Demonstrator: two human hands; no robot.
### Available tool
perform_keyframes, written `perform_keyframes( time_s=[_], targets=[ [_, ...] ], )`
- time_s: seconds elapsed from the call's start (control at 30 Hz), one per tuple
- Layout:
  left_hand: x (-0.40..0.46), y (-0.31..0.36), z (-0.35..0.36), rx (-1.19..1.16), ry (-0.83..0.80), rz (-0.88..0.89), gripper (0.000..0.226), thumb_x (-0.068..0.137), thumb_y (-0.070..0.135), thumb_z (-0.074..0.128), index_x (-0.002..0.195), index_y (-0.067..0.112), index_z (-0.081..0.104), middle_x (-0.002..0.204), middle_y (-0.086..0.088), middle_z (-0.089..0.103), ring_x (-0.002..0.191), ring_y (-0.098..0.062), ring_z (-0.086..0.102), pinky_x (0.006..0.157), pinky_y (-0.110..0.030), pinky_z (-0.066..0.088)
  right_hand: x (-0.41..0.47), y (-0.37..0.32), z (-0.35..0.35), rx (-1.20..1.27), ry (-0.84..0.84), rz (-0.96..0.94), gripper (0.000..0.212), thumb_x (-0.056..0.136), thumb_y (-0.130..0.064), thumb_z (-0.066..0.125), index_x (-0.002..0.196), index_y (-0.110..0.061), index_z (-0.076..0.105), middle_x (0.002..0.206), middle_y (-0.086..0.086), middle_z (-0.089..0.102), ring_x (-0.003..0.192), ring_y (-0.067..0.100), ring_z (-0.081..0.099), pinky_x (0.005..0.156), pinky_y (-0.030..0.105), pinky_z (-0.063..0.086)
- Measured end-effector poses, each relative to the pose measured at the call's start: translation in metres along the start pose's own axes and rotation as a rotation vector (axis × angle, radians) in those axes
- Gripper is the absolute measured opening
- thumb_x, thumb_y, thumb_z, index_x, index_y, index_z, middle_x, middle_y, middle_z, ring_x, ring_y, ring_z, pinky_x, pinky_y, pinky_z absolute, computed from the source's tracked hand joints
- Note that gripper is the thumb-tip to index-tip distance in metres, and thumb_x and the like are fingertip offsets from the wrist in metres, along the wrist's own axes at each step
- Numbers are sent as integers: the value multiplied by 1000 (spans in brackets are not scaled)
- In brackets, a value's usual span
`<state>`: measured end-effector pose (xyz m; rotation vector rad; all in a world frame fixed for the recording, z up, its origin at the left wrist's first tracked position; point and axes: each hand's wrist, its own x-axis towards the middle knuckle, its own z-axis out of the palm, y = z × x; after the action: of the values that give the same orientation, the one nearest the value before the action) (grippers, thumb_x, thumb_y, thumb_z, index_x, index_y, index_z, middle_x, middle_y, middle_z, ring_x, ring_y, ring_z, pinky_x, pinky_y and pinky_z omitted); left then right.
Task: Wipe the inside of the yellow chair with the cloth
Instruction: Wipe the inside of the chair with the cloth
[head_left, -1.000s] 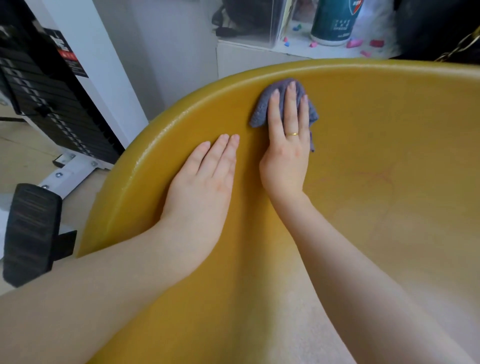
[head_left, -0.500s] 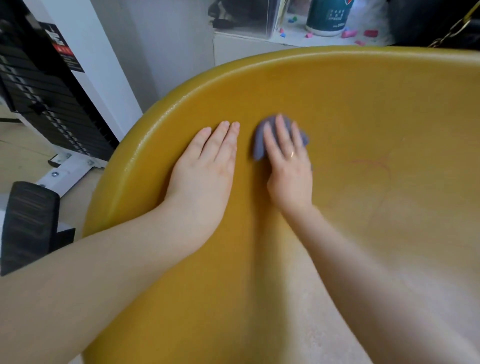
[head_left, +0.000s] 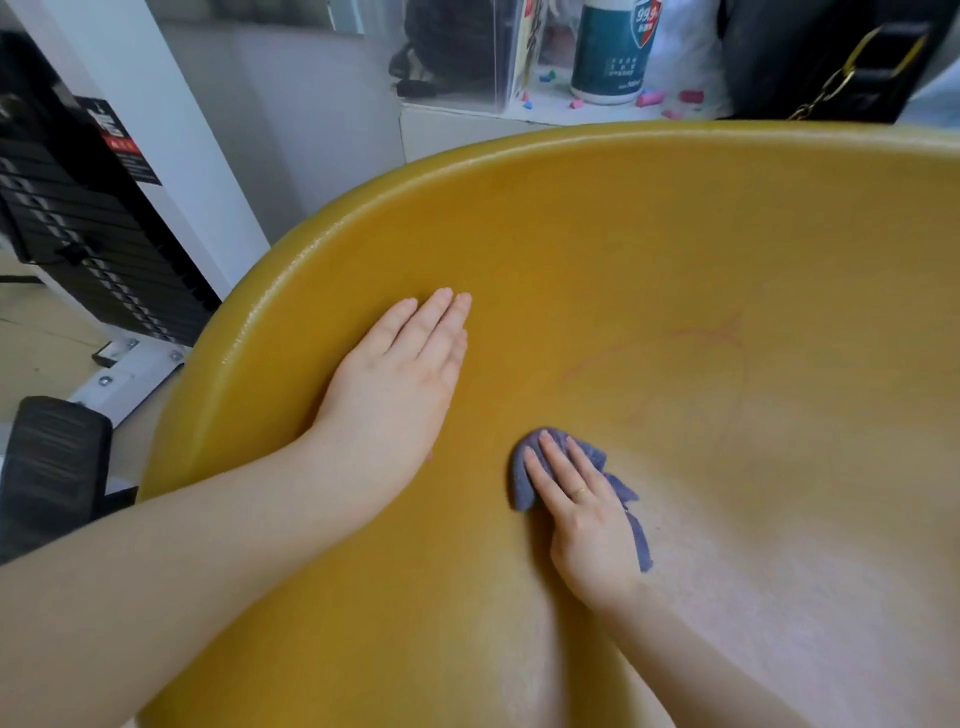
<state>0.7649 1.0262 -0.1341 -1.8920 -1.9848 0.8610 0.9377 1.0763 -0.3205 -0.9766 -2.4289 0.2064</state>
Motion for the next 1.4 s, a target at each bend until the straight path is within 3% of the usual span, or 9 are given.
perform_keyframes(
  time_s=[0.1,0.23,0.33,0.5,0.7,0.87,0.97,1.2,1.4],
  targets=[
    [4,-1,5,28,-43,18,103,85,53,52,146,1,-14,151,-18,-27,143,-30,-18,115,-39,-10,46,-8,-3,-32,105,-2,63,71,1,29,129,-8,51,137,16,47,122,42,45,103,37,28],
    [8,-2,12,56,-53,23,111,81,58,54,146,1,-14,152,-18,-27,143,-29,-17,115,-38,-9,120,-17,-15,-26,365,60,61,72,7,31,128,-5,53,135,20,49,125,44,42,100,38,32],
    [8,1,13,63,-49,31,108,83,58,51,146,1,-15,151,-18,-27,143,-29,-18,115,-38,-9,125,-13,-12,-15,419,13,60,74,9,31,128,-5,53,136,19,48,127,41,40,101,37,32],
    [5,7,10,37,-40,100,101,87,57,46,146,-1,-14,153,-17,-25,143,-28,-17,116,-38,-8,51,-4,6,41,247,36,60,74,0,28,128,-7,53,138,16,46,129,38,37,110,34,20],
    [7,44,10,-10,-105,124,114,82,58,55,143,-6,-17,151,-18,-27,142,-28,-20,116,-36,-7,32,4,3,-27,191,43,59,73,1,30,122,-12,60,131,12,55,119,38,51,87,40,48],
    [44,57,17,-98,48,-96,121,79,63,53,140,-4,-27,150,-15,-31,141,-25,-23,114,-37,-11,103,15,-20,-80,346,25,59,73,4,35,126,-12,56,135,13,51,124,38,43,92,36,33],
    [52,59,26,-131,61,-142,124,76,64,54,139,-3,-29,150,-14,-33,141,-25,-24,113,-38,-14,124,17,-24,-57,421,27,58,75,6,36,127,-12,56,137,14,49,127,37,41,97,35,32],
    [49,59,27,-223,137,-155,124,75,59,61,142,-2,-23,152,-12,-28,142,-24,-19,114,-37,-12,26,33,-1,-15,155,25,59,76,3,25,125,-7,56,136,15,47,127,37,40,107,36,28],
    [50,65,30,-268,180,-163,125,74,56,65,142,-2,-23,152,-12,-27,143,-24,-19,114,-36,-11,66,19,-6,-16,245,89,58,76,4,27,127,-6,53,137,18,45,128,42,37,106,37,24]
  ],
)
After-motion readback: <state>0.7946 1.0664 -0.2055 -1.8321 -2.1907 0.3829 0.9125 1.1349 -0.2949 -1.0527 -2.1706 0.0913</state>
